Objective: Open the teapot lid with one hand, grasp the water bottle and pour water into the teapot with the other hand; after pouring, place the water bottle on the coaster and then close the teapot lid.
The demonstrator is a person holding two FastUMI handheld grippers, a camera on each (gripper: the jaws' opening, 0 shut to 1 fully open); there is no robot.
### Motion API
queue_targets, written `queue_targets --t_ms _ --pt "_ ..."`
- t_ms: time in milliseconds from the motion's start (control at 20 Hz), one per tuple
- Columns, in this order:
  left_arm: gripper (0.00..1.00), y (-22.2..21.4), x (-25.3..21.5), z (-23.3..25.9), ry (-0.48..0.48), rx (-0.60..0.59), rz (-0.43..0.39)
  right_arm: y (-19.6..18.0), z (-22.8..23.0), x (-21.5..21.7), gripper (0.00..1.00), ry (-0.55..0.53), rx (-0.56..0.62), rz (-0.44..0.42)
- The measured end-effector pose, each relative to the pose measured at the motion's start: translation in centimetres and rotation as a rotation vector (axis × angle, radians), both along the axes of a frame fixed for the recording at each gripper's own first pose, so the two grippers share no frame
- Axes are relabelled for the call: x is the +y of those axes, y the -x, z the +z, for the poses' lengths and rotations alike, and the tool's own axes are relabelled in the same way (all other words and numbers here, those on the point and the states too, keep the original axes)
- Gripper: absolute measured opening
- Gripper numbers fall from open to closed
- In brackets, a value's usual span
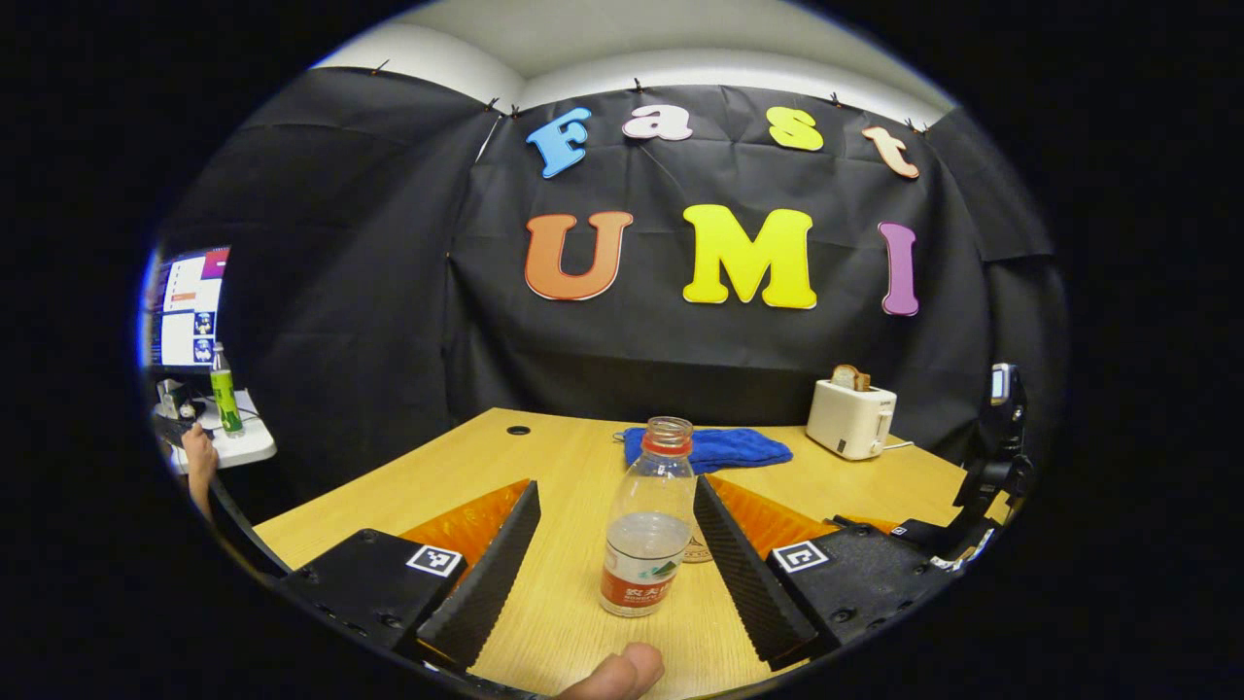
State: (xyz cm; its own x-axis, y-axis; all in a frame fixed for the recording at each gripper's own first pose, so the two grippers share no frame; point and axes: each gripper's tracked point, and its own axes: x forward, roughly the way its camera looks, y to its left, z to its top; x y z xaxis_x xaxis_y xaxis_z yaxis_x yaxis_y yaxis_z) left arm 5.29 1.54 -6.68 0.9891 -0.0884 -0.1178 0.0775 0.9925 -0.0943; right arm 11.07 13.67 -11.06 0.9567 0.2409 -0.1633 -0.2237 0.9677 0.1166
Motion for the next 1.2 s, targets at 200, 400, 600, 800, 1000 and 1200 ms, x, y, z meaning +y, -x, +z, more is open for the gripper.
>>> queue_targets --t_ms 200,400,600,800,1000,1200 --pt "1.00 -0.2 0.3 -0.4 -0.037 0.005 -0.001 0.0 0.2 -0.2 0.01 0.003 -0.014 0.009" --pt "1.00 -0.3 -0.9 -0.8 -0.016 0.004 -0.047 0.5 1.5 -0.7 0.01 -0.015 -0.030 0.012" --pt "1.00 -0.4 -1.9 -1.4 -0.042 0.002 -0.089 1.1 3.2 -1.7 0.01 -0.027 -0.059 0.006" --pt "1.00 -0.9 -2.8 -2.5 -0.030 0.018 -0.113 2.0 3.5 -3.9 0.01 -0.009 -0.053 -0.016" --pt "1.00 -1.9 -2.4 -4.1 -0.065 0.015 -0.097 3.1 3.5 -6.1 0.01 -0.033 -0.032 -0.025" --pt "1.00 -3.2 -2.8 -7.3 -0.039 0.053 -0.106 3.9 4.1 -8.5 0.01 -0.038 -0.054 -0.064"
